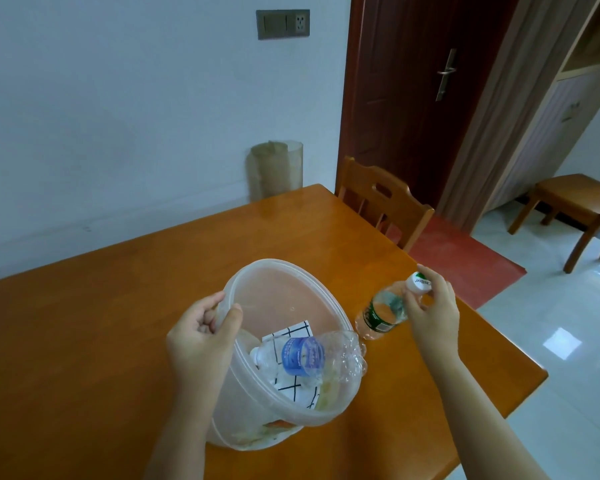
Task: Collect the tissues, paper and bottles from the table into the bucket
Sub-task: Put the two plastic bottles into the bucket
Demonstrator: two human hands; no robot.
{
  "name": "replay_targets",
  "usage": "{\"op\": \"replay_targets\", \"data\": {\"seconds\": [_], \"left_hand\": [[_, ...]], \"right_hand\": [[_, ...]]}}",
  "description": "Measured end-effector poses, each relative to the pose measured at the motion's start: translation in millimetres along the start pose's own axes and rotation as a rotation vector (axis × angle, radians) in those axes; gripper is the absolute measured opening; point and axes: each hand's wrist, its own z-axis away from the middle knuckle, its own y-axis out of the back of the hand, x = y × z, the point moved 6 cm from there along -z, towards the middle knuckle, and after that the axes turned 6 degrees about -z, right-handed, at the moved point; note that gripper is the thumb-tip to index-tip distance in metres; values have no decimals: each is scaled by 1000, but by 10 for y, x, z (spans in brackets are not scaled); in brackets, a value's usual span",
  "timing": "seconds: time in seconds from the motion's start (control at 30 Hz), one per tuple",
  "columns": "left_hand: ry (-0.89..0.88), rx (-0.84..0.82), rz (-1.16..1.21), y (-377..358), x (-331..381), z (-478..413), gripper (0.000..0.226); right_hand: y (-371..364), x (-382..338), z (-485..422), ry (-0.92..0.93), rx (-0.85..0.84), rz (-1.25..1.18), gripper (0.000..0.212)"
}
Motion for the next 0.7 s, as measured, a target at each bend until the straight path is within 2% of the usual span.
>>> {"op": "replay_targets", "data": {"seconds": [0.23,0.33,0.47,0.7], "left_hand": [[40,23,3,80,-91,-28,23],[53,47,9,148,-130,-27,24],[67,90,16,264,-173,-27,25],[67,122,-9,497,-206,23,27]], "right_hand": [[12,-456,-9,54,191,-298,39],[-49,-545,7,-4,213,-475,40],[-202,-598,95,-94,154,-678,38],[-518,-488,323,-172,-39,-671,36]]}}
